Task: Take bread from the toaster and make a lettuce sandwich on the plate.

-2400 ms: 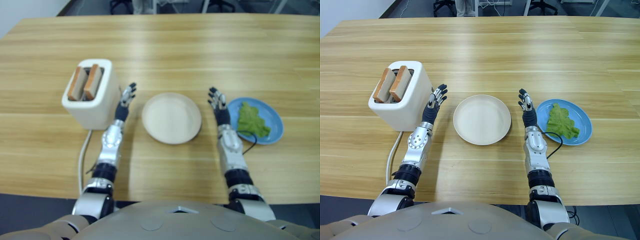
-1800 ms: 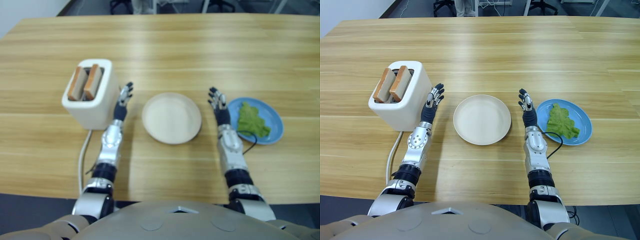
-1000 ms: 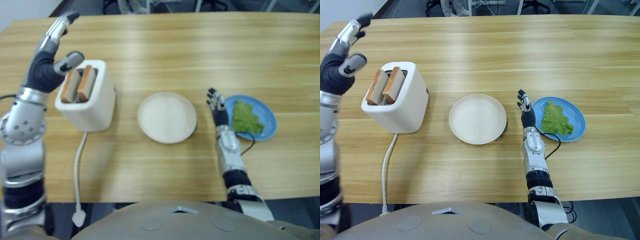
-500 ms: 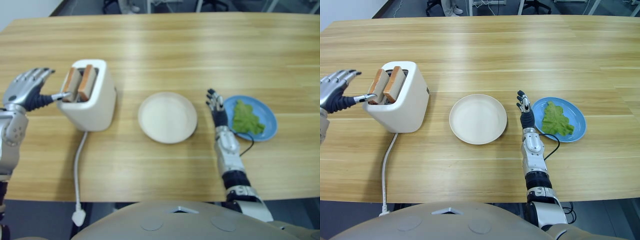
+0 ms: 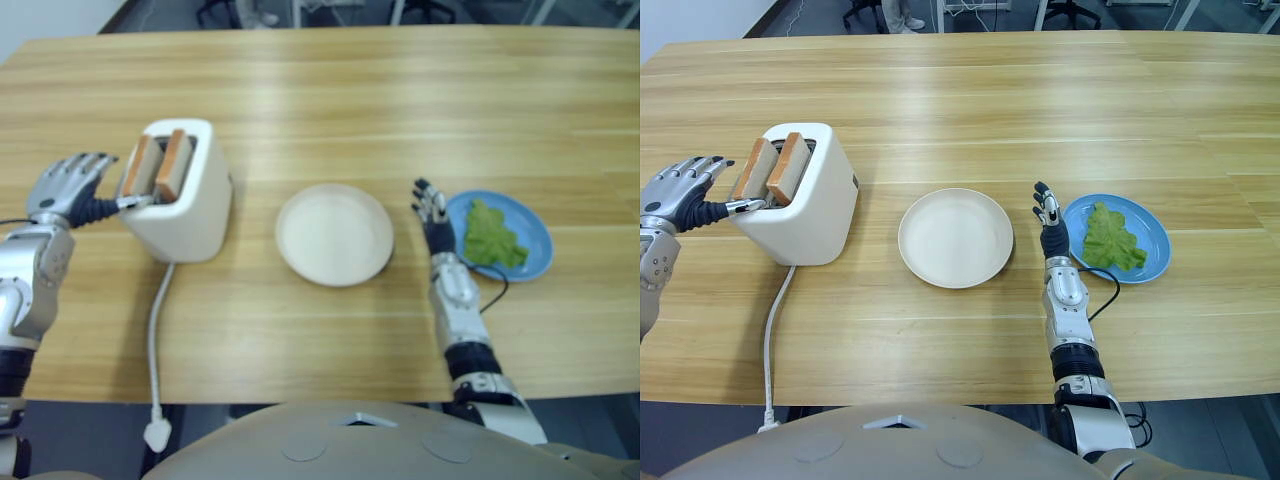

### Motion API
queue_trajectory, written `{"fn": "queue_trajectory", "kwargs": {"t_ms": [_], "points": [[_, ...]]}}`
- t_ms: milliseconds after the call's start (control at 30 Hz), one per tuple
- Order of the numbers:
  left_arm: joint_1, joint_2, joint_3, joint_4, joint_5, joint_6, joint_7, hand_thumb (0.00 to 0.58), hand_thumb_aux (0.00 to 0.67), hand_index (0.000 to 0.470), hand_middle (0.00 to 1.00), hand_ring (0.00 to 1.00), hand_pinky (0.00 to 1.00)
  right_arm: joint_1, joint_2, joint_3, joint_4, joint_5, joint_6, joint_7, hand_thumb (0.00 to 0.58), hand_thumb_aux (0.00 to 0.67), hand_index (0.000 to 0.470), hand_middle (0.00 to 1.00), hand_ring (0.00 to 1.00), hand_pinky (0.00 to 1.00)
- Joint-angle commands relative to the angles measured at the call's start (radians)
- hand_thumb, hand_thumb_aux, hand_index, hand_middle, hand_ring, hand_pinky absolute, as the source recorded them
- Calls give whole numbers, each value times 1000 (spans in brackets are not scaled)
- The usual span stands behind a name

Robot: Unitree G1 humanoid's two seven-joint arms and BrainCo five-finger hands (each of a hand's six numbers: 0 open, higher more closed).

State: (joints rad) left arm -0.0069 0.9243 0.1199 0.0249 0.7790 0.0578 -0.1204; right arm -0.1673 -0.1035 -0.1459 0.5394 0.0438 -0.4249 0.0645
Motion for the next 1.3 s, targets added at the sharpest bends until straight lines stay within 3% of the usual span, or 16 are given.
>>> {"fn": "queue_trajectory", "kwargs": {"t_ms": [33, 700, 1300], "points": [[-1, -12, -15, -5, 5, 25, -9, 0, 0, 0, 0, 0, 0, 6, 0, 12, 1, -6, 17, 1, 0, 0, 0, 0, 0, 0], [-4, -10, -54, -155, 152, 180, -52, 0, 0, 0, 0, 0, 0, 6, 6, 29, 15, -7, 17, -15, 0, 0, 0, 0, 0, 0], [-30, -15, -86, -109, 149, 166, -116, 0, 0, 0, 0, 0, 0, 18, 17, 32, 17, -4, 10, -30, 0, 0, 0, 0, 0, 0]]}}
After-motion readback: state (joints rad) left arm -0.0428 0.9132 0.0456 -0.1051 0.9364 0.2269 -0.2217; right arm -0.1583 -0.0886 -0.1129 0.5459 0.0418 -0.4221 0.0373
